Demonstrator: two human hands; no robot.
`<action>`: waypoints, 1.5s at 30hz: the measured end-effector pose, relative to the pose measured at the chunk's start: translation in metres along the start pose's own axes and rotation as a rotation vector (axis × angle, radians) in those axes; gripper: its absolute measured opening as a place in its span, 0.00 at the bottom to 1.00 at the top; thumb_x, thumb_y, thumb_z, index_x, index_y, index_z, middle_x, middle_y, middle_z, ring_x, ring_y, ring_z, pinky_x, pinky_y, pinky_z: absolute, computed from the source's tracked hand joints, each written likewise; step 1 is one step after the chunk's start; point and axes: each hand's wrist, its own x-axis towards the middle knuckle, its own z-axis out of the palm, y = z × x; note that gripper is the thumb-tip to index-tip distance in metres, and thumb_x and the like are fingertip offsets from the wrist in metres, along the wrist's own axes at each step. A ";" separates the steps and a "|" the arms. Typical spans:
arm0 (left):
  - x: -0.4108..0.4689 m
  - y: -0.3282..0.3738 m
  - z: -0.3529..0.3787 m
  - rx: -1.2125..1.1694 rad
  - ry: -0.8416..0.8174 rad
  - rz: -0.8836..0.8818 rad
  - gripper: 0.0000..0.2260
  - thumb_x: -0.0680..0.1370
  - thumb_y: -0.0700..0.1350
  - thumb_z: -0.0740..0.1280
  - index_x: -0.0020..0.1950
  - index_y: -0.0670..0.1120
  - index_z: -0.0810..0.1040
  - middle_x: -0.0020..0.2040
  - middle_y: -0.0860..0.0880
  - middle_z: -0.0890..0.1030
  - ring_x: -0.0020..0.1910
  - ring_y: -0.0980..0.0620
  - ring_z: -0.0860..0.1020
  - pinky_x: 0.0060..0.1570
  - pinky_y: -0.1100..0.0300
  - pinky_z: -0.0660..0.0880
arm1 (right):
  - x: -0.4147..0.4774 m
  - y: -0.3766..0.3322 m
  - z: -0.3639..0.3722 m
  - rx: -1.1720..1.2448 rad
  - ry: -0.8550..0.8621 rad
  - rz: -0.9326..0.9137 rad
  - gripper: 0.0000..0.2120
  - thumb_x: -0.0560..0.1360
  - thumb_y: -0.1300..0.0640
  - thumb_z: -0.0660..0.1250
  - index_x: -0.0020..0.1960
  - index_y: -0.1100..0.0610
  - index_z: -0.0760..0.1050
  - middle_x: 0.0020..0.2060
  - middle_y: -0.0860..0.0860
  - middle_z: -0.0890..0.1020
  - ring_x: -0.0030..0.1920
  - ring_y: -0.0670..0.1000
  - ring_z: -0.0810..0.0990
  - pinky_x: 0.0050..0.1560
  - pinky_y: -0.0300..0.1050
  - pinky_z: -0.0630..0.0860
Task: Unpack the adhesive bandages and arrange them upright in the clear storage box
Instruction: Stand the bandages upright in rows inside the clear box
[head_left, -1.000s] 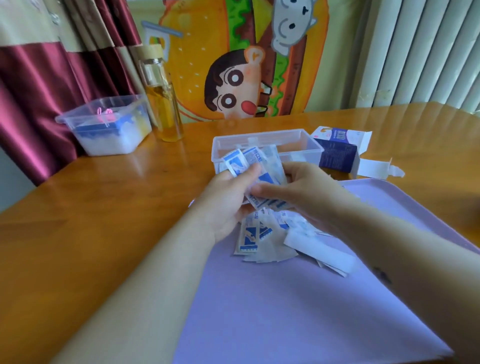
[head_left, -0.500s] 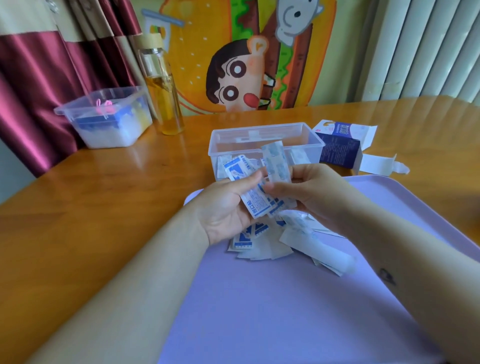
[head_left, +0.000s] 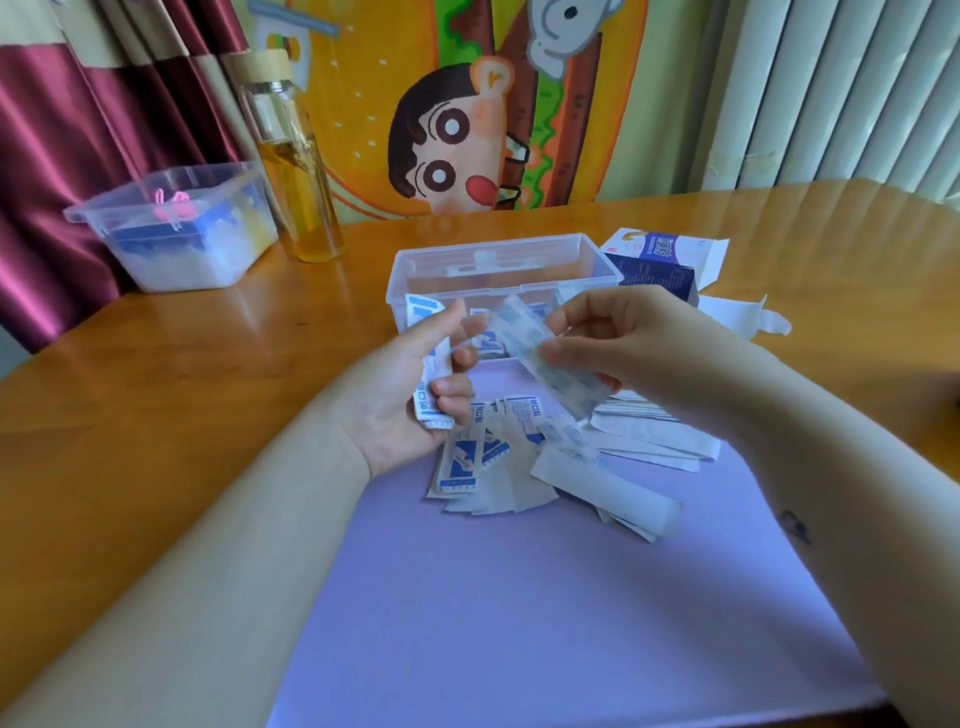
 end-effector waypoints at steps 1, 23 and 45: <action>-0.002 -0.002 0.002 0.040 -0.013 0.006 0.09 0.71 0.52 0.68 0.44 0.47 0.74 0.32 0.52 0.70 0.23 0.59 0.60 0.24 0.70 0.58 | -0.001 -0.002 0.005 0.064 0.015 -0.021 0.04 0.72 0.58 0.71 0.40 0.55 0.77 0.24 0.44 0.76 0.25 0.44 0.69 0.30 0.37 0.67; 0.000 -0.003 0.000 0.084 0.112 0.100 0.04 0.75 0.38 0.66 0.42 0.47 0.75 0.32 0.51 0.74 0.23 0.60 0.63 0.21 0.71 0.59 | -0.009 0.006 -0.005 -0.813 -0.397 0.145 0.17 0.63 0.42 0.76 0.45 0.49 0.76 0.34 0.42 0.79 0.35 0.43 0.75 0.36 0.39 0.68; 0.000 -0.010 0.001 0.180 -0.109 0.087 0.37 0.61 0.56 0.76 0.66 0.41 0.74 0.62 0.39 0.77 0.48 0.47 0.75 0.22 0.69 0.63 | 0.000 0.004 0.007 0.103 -0.094 0.106 0.20 0.57 0.48 0.79 0.40 0.60 0.79 0.43 0.62 0.84 0.45 0.56 0.81 0.57 0.60 0.75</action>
